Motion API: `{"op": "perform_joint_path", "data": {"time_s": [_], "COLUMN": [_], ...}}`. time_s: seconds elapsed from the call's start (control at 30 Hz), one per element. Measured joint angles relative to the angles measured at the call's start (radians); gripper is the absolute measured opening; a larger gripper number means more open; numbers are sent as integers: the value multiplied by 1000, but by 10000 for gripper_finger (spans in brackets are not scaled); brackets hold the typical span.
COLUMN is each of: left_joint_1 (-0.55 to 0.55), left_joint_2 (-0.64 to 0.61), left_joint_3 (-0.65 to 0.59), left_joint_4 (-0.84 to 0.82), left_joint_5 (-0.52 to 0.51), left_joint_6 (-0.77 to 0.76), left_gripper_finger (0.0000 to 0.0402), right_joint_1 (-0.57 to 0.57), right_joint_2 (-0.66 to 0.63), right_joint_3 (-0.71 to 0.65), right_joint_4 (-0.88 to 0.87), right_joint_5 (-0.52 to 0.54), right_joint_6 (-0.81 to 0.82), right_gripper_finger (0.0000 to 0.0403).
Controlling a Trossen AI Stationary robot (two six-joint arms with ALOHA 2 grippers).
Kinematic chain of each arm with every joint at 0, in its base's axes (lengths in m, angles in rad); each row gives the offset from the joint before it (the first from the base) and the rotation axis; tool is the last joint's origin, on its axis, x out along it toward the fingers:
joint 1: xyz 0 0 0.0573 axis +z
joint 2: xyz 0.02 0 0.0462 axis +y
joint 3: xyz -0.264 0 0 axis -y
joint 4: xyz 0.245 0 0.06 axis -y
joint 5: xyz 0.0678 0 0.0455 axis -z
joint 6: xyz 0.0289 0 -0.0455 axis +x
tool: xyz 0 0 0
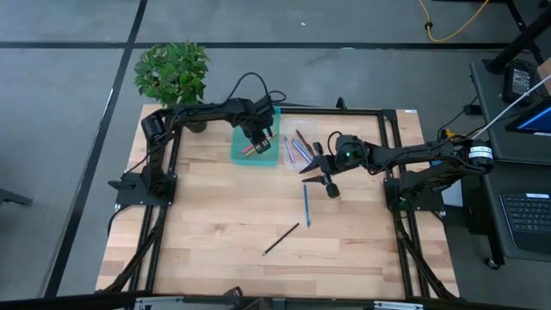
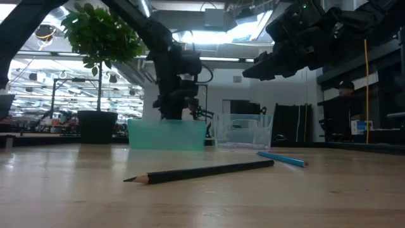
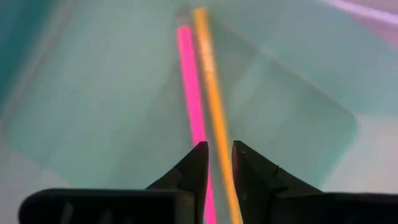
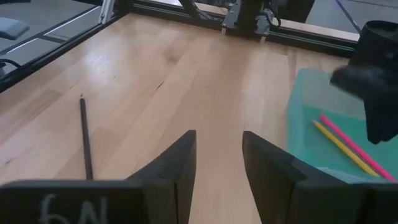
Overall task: Sort pens & pencils
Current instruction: Put the pink pencil into the blue bin, then put the blue pencil into the blue bin
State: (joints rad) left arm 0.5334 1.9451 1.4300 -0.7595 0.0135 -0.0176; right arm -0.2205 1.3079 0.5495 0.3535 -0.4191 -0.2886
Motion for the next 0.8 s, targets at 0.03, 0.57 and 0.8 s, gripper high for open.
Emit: {"op": "perform_joint_path", "data": {"time_s": [0.03, 0.57, 0.8], "left_joint_1": [-5, -326, -578], "left_joint_2": [-10, -442, -748], "left_joint_3": [0, -277, -687], "left_joint_4": [5, 351, 847], "left_joint_5": [6, -12, -85], "left_joint_6": [11, 80, 76], "left_gripper_finger": [69, 72, 72], "right_joint_1": [0, 0, 22], "right_joint_2": [0, -10, -48], "right_joint_3": [0, -1, 1], "right_joint_4": [-5, -72, -68], "right_joint_5": [0, 96, 117], "right_joint_6": [2, 177, 269], "right_gripper_finger": [132, 132, 132]}}
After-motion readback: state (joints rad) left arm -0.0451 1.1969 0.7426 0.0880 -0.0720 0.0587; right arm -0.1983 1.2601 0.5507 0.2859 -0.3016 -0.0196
